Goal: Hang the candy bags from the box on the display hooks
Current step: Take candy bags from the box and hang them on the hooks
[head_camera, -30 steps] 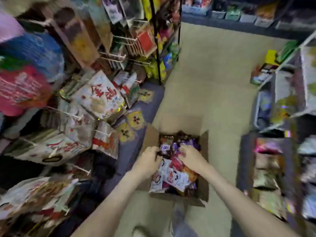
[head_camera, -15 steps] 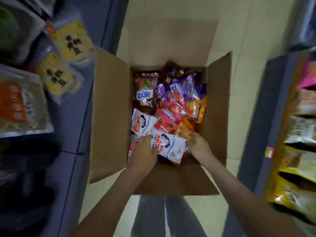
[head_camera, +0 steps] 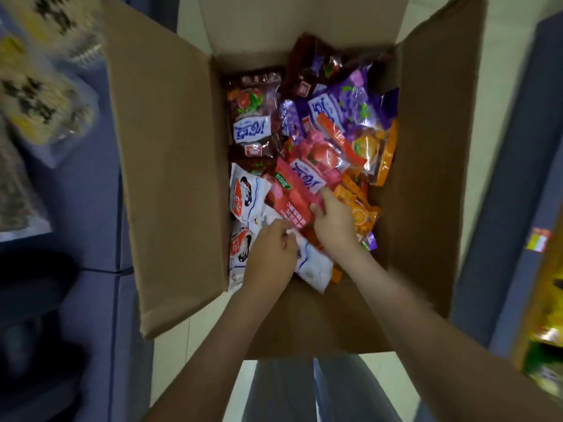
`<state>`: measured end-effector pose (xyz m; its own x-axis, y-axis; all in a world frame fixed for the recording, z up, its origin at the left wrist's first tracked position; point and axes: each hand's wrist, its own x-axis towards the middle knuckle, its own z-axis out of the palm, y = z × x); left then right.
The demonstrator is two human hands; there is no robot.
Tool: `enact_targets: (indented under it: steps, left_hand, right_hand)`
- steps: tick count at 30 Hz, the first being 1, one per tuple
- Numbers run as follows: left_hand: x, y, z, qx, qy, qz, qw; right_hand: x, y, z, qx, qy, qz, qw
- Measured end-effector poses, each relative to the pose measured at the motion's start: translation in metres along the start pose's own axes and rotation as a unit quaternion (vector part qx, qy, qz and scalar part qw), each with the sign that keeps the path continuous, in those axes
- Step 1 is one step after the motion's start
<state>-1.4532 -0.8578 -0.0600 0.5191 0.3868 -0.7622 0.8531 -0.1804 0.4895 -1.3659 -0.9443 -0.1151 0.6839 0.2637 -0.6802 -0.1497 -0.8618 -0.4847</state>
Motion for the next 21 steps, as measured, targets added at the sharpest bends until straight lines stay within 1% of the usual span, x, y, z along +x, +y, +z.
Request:
enact_targets:
  steps: [2, 5, 6, 8, 9, 10, 11, 13, 14, 15, 16, 17, 19, 21]
  left_hand:
    - [-0.019, 0.017, -0.01, -0.026, -0.016, -0.025, 0.999]
    - [-0.047, 0.039, -0.023, -0.112, -0.061, -0.109, 0.986]
    - [-0.057, 0.047, -0.029, -0.168, -0.072, -0.141, 0.973]
    - [-0.081, 0.069, -0.045, -0.278, -0.095, -0.213, 0.932]
    - [-0.097, 0.079, -0.054, -0.323, -0.115, -0.241, 0.908]
    - [-0.113, 0.089, -0.064, -0.356, -0.137, -0.251, 0.89]
    - [-0.133, 0.101, -0.076, -0.385, -0.154, -0.243, 0.877]
    - [-0.162, 0.119, -0.09, -0.413, -0.172, -0.182, 0.875]
    - [-0.182, 0.13, -0.1, -0.423, -0.168, -0.146, 0.878]
    - [-0.202, 0.14, -0.11, -0.451, -0.156, -0.114, 0.871]
    - [-0.223, 0.15, -0.118, -0.493, -0.139, -0.094, 0.854]
    - [-0.243, 0.158, -0.127, -0.545, -0.114, -0.078, 0.827]
    - [-0.284, 0.17, -0.149, -0.643, -0.051, -0.043, 0.763]
    - [-0.317, 0.175, -0.171, -0.711, 0.0, -0.013, 0.703]
  right_hand:
    - [-0.03, -0.017, -0.019, 0.024, 0.012, -0.02, 0.999]
    - [-0.071, -0.045, -0.059, 0.043, 0.03, -0.034, 0.998]
    - [-0.084, -0.057, -0.077, 0.054, 0.037, -0.037, 0.997]
    - [-0.112, -0.084, -0.113, 0.094, 0.064, -0.051, 0.992]
    - [-0.127, -0.098, -0.131, 0.118, 0.076, -0.057, 0.988]
    - [-0.142, -0.112, -0.148, 0.144, 0.082, -0.062, 0.984]
    - [-0.159, -0.129, -0.165, 0.168, 0.083, -0.068, 0.98]
    - [-0.188, -0.155, -0.188, 0.2, 0.071, -0.075, 0.974]
    - [-0.207, -0.168, -0.199, 0.205, 0.048, -0.084, 0.974]
    - [-0.226, -0.18, -0.207, 0.207, 0.015, -0.093, 0.974]
    - [-0.245, -0.192, -0.214, 0.207, -0.016, -0.103, 0.973]
    - [-0.266, -0.205, -0.222, 0.212, -0.042, -0.119, 0.969]
    - [-0.306, -0.226, -0.235, 0.239, -0.093, -0.141, 0.956]
    - [-0.344, -0.24, -0.246, 0.239, -0.158, -0.169, 0.943]
